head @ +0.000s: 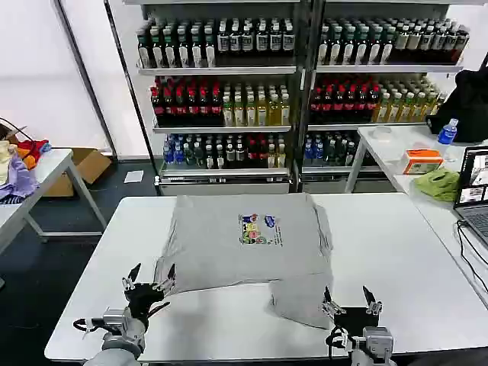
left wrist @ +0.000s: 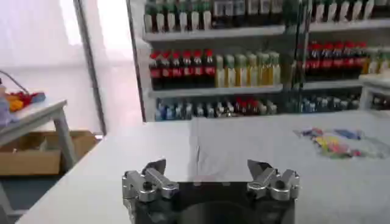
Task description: Fold and organize the clothes.
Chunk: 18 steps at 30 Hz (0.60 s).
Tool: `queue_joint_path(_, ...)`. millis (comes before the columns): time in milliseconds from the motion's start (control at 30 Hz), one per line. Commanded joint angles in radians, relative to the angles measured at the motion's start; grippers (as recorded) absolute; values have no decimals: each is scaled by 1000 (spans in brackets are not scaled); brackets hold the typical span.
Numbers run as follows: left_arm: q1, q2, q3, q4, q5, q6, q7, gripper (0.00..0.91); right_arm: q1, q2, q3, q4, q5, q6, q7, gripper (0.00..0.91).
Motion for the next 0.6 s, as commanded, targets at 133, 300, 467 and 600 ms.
queue_joint_path(133, 5, 12, 6, 47, -2, 30, 3, 907, -6, 11, -43, -25, -5, -2, 13, 907)
queue_joint_path(300, 15, 15, 4, 57, -10, 31, 4, 907, -10, 15, -57, -36, -6, -1, 15, 907)
queue_joint_path(467, 5, 10, 3, 63, -22, 30, 1, 907, -7, 21, -65, -44, -13, -1, 13, 907)
queue_joint_path(600, 2, 8, 4, 74, -26, 28, -2, 907, -7, 21, -73, -47, -17, 0, 12, 907)
